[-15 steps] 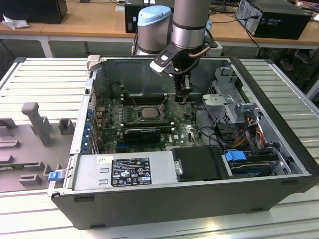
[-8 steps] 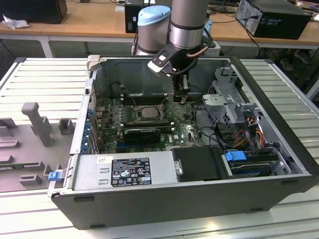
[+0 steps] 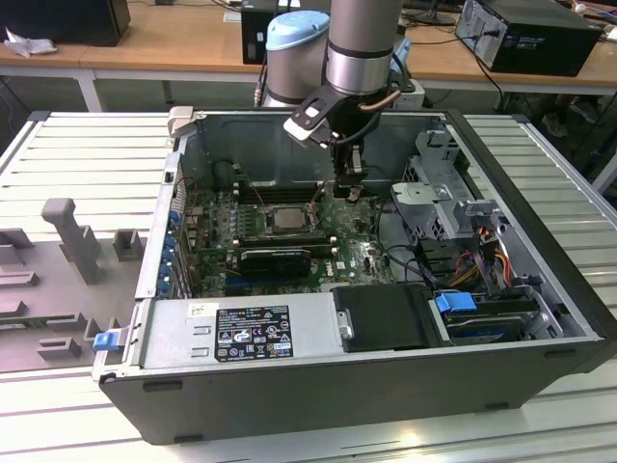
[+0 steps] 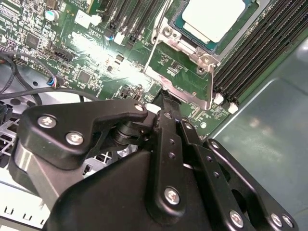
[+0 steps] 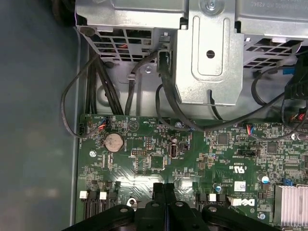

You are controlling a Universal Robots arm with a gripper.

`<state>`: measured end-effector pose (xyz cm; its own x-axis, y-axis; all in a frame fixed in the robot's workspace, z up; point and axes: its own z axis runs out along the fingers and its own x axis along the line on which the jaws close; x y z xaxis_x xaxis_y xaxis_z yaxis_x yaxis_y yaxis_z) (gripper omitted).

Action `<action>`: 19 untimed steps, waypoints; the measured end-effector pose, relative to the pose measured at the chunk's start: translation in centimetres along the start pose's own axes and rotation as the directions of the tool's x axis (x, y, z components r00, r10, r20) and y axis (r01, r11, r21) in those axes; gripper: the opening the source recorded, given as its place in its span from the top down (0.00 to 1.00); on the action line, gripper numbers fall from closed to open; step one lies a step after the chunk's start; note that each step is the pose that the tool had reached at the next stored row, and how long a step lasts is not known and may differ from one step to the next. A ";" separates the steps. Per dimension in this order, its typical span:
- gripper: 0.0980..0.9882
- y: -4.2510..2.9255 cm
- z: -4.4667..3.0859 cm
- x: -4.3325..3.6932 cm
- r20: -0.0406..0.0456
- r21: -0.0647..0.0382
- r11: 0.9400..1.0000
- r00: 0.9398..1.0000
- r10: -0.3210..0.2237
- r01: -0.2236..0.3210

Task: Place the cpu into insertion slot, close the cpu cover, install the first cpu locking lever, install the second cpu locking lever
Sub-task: 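Close the cpu cover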

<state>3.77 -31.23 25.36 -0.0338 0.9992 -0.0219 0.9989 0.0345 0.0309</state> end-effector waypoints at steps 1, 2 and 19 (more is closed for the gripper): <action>0.99 -0.04 0.00 0.00 0.000 0.000 1.000 1.000 0.000 0.000; 0.99 -0.08 0.00 0.00 0.000 0.000 1.000 1.000 0.000 0.000; 0.99 -3.49 -0.10 0.12 0.000 -0.003 1.000 1.000 0.000 0.000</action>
<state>0.28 -31.24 25.35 -0.0337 0.9992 -0.0216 0.9988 0.0344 0.0339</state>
